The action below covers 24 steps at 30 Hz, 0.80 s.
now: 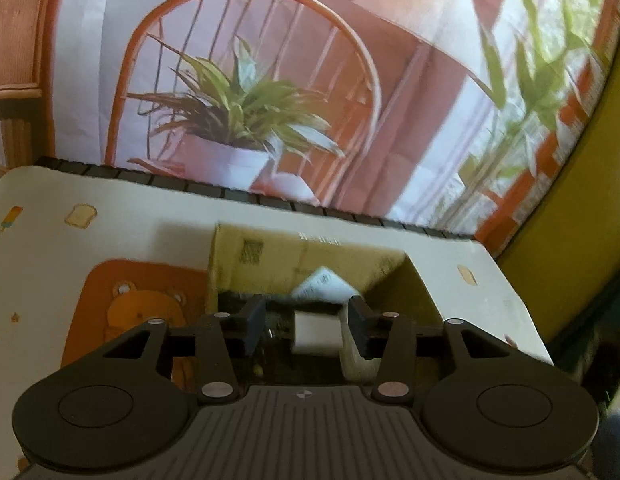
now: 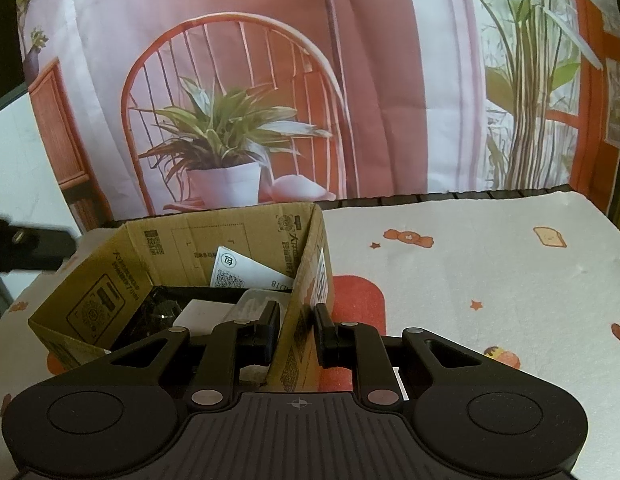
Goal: Organize rigid objects
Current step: 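Lower the keychain into the box and open the left gripper, then move the left gripper down to the dark red cylinder on the table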
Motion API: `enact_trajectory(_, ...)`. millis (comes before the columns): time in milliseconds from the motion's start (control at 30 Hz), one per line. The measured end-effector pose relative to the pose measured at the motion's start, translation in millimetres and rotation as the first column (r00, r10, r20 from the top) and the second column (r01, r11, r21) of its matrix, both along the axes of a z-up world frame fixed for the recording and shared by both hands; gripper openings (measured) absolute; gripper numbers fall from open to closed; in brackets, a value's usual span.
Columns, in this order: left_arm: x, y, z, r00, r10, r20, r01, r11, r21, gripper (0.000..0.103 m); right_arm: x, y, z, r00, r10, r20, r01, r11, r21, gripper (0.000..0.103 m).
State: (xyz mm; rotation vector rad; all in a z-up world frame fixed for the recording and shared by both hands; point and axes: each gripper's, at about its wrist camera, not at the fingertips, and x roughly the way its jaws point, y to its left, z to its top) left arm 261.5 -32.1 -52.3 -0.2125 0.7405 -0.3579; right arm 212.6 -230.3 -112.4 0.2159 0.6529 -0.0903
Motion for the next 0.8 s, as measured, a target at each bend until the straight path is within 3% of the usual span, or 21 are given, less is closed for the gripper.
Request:
enact_trajectory(267, -32.9, 3.2, -5.2, 0.997, -0.065, -0.040, 0.064, 0.998, -0.021, 0.048, -0.8, 1.5, 0.1, 1.000, 0.003, 0.005, -0.003, 1.000, -0.008, 0.017)
enact_trajectory(500, -43.0, -7.0, -32.9, 0.986, -0.112, -0.126, 0.113, 0.994, -0.006, 0.048, -0.8, 1.6, 0.1, 1.000, 0.004, 0.005, -0.004, 1.000, -0.009, 0.017)
enact_trajectory(567, -44.0, -11.0, -41.7, 0.982, -0.122, -0.143, 0.125, 0.992, 0.013, 0.052, -0.8, 1.7, 0.2, 1.000, 0.005, 0.004, -0.005, 1.000, -0.011, 0.017)
enact_trajectory(633, -42.2, -14.3, -51.1, 0.978, -0.117, -0.173, 0.124, 0.992, 0.032, 0.063, -0.4, 1.5, 0.1, 1.000, 0.005, 0.003, -0.005, 1.000, -0.011, 0.017)
enact_trajectory(800, -37.1, -22.2, -69.3, 0.957, -0.115, -0.268, 0.130, 0.991, 0.039, 0.063, -0.8, 1.6, 0.3, 1.000, 0.003, 0.005, -0.003, 1.000, -0.008, 0.017)
